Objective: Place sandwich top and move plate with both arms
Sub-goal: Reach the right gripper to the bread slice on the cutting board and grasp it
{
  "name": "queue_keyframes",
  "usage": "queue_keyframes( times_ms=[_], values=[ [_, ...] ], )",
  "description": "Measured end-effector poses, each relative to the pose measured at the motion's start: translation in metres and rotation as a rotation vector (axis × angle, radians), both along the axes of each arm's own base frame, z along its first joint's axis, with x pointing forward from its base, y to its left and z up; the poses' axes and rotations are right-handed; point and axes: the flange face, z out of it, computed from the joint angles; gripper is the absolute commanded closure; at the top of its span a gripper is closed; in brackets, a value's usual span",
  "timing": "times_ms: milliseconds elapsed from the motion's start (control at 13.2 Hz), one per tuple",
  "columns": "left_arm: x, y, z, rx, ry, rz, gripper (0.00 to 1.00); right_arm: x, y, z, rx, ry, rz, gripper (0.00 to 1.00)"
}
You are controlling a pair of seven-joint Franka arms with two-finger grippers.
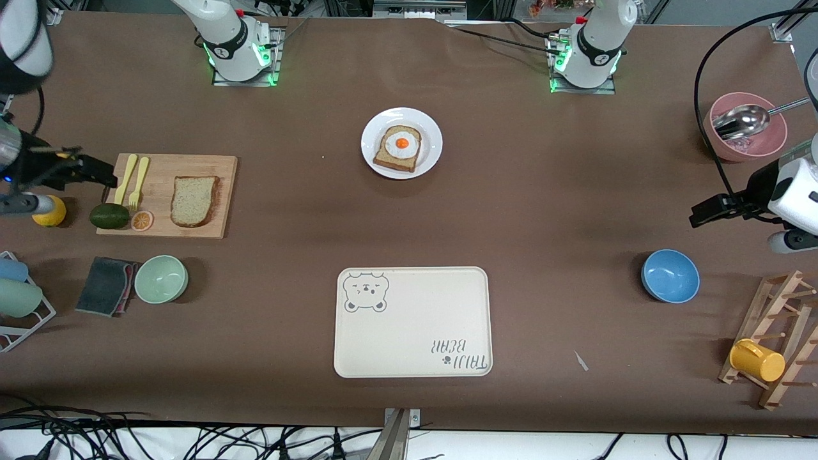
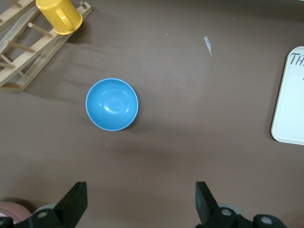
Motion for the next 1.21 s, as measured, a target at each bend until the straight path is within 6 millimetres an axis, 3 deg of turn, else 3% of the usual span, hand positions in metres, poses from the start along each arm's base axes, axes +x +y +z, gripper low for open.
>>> queue_keyframes(
  times_ms=[303, 530, 757, 1211],
  values=[
    [-0.038, -0.011, 0.041, 0.014, 0.002, -0.025, 0.00, -0.001, 0.019, -0.058, -0.099, -0.018, -0.101, 0.01],
    [-0.065, -0.019, 0.036, 0.027, -0.008, -0.040, 0.00, -0.011, 0.043, -0.112, -0.162, -0.059, -0.217, 0.02],
    [-0.070, -0.020, 0.037, 0.031, -0.030, -0.040, 0.00, -0.027, 0.070, -0.171, -0.188, -0.075, -0.301, 0.13],
    [-0.069, -0.020, 0.038, 0.030, -0.037, -0.039, 0.00, -0.036, 0.108, -0.252, -0.263, -0.063, -0.394, 0.26]
  ],
)
